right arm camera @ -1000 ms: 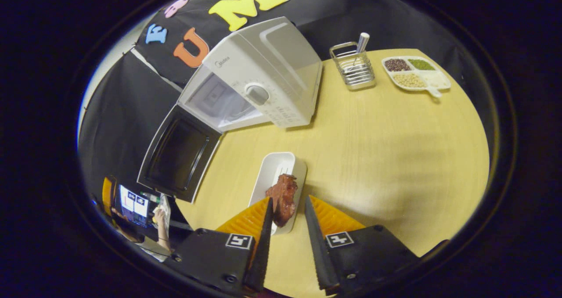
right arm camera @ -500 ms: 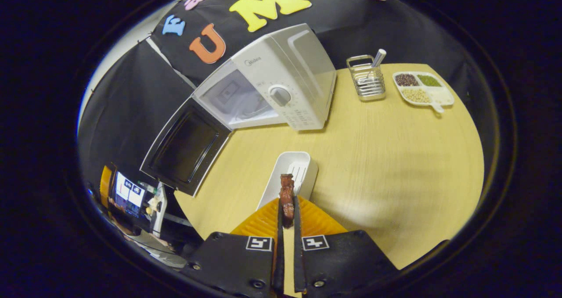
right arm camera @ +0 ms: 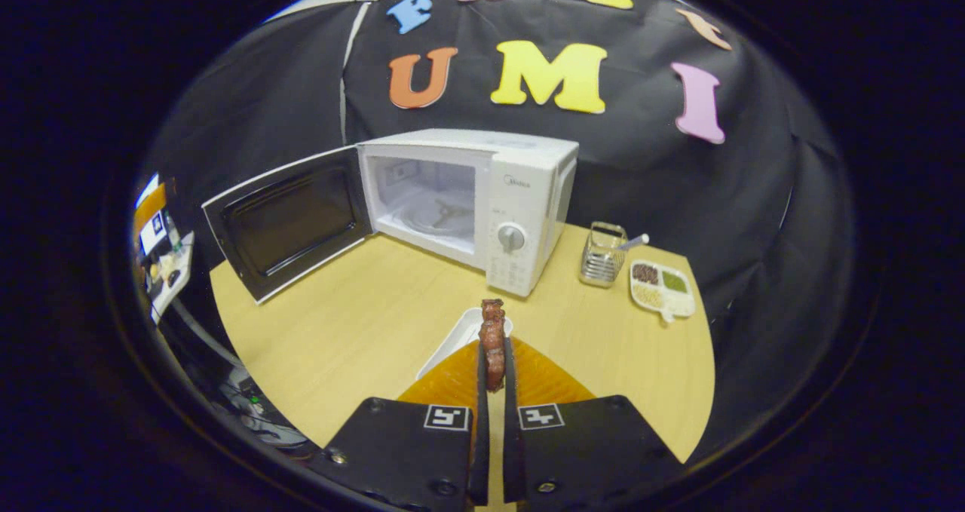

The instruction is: Open the microwave oven with the left hand, put the food in, and close the microwave oven.

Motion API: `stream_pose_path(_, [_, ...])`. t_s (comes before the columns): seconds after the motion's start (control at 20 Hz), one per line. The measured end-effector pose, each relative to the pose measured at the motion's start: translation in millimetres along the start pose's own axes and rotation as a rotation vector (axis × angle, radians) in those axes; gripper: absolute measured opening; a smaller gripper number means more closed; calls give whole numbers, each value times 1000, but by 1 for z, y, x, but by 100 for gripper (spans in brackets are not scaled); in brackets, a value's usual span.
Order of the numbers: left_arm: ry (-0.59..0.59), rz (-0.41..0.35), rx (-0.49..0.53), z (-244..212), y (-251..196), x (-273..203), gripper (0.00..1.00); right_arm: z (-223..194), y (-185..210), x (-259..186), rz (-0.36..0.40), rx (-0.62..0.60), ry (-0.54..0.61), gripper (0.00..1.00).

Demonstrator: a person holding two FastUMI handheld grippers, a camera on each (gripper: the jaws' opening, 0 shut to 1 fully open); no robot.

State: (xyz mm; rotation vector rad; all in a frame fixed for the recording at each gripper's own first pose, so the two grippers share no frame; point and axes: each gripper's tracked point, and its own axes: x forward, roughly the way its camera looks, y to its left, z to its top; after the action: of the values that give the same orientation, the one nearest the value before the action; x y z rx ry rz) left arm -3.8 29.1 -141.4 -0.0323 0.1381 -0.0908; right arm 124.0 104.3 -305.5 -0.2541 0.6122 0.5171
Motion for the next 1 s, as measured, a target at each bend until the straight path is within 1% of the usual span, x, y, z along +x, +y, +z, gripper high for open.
stream_pose_path(0.1, [-3, 1, -5, -1, 4, -3, 97, 18, 19, -7, -32, -66, -69, 11])
stream_pose_path(0.25, [-8, 7, -24, -4, 16, -8, 97, 46, 47, -7, -88, -144, -181, 11])
stream_pose_path(0.4, [-30, 4, -58, -3, 25, -14, 97, 68, 88, 6, -78, -163, -291, 11])
stream_pose_path(0.55, [-48, 20, -75, -2, 41, -18, 97, 78, 122, 30, -67, -137, -348, 11])
stream_pose_path(0.6, [-48, 28, -77, -2, 45, -19, 88, 83, 132, 40, -64, -121, -358, 10])
stream_pose_path(0.7, [-48, 38, -79, -4, 53, -21, 87, 97, 151, 57, -57, -70, -382, 11])
stream_pose_path(0.75, [-43, 40, -73, -3, 57, -20, 84, 107, 160, 66, -53, -43, -401, 10])
stream_pose_path(0.8, [-44, 43, -62, -2, 60, -21, 100, 115, 167, 75, -54, -16, -414, 2])
stream_pose_path(0.85, [-49, 55, -52, 1, 66, -22, 94, 123, 173, 85, -61, 7, -424, 11])
stream_pose_path(0.9, [-53, 67, -50, 4, 72, -22, 94, 129, 177, 96, -68, 26, -424, 11])
stream_pose_path(0.95, [-57, 66, -50, 5, 73, -21, 94, 135, 181, 107, -74, 48, -423, 2])
stream_pose_path(1.0, [-58, 60, -50, 7, 73, -22, 94, 141, 184, 119, -81, 70, -425, 2])
